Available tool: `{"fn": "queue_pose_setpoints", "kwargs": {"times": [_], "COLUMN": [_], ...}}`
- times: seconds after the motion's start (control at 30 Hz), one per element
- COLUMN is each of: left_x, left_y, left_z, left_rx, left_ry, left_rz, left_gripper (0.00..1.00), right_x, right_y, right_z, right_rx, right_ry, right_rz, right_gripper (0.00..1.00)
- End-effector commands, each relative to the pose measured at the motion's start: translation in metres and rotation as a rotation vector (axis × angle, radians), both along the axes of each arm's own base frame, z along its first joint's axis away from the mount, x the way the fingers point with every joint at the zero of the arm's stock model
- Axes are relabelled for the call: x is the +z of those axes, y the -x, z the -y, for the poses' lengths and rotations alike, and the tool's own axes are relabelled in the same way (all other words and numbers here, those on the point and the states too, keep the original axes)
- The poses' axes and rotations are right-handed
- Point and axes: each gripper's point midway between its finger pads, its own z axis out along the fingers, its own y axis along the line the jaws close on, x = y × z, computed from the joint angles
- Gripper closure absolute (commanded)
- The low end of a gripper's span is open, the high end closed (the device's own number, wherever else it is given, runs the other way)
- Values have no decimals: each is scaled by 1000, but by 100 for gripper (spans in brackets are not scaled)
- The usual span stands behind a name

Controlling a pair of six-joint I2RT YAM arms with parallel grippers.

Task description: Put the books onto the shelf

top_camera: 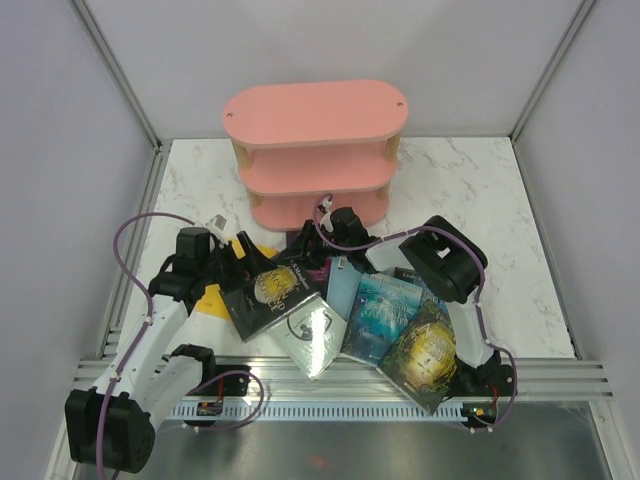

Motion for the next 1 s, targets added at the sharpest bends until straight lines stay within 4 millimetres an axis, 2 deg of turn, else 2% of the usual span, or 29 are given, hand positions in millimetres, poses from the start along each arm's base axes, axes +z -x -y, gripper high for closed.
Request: {"fn": "queue_pose_setpoints", "kwargs": {"times": [0.0, 0.13, 0.17, 0.2, 0.33, 0.43, 0.53, 0.63, 0.7, 0.73, 0.8, 0.83, 0.87, 0.9, 0.93, 0.97], "left_x": [8, 9, 9, 9, 14, 22, 34, 45, 53, 54, 61, 62, 66, 66, 66, 66], "left_y": [1, 0, -1, -1, -4, -7, -10, -11, -10, -7, -5, -3, 0, 2, 4, 6], "left_z": [3, 3, 2, 2, 1, 0, -3, -8, -12, -13, -16, -16, -16, -13, -12, -11], "left_rx": [-24, -26, -24, -24, -20, -16, -10, -4, 6, 9, 22, 27, 29, 31, 32, 34], "left_ry": [18, 17, 15, 15, 7, 0, -13, -32, -50, -55, -55, -52, -43, -20, -8, 3], "left_rz": [18, 23, 24, 24, 40, 57, 80, 97, 116, 107, 119, 114, 126, 117, 114, 110], "left_gripper": [0, 0, 0, 0, 0, 0, 0, 0, 0, 0, 0, 0, 0, 0, 0, 0], "right_x": [19, 15, 14, 14, 20, 37, 59, 93, 107, 124, 129, 146, 148, 156, 173, 177], "right_y": [-6, 1, 3, 4, 4, 3, 4, 16, 22, 26, 31, 33, 33, 33, 36, 30], "right_z": [-15, -15, -14, -13, -8, 0, 12, 27, 35, 43, 55, 65, 75, 82, 91, 101], "right_rx": [14, 38, 42, 46, 47, 26, -11, -51, -79, -103, -134, -164, -191, -210, -229, -264], "right_ry": [-103, -98, -92, -87, -51, -53, -59, -99, -109, -123, -94, -107, -90, -99, -125, -121], "right_rz": [37, 49, 46, 49, 74, 88, 87, 88, 71, 90, 76, 101, 88, 89, 111, 106], "right_gripper": [47, 78, 94, 100, 100, 100, 100, 100, 100, 100, 100, 100, 100, 100, 100, 100]}}
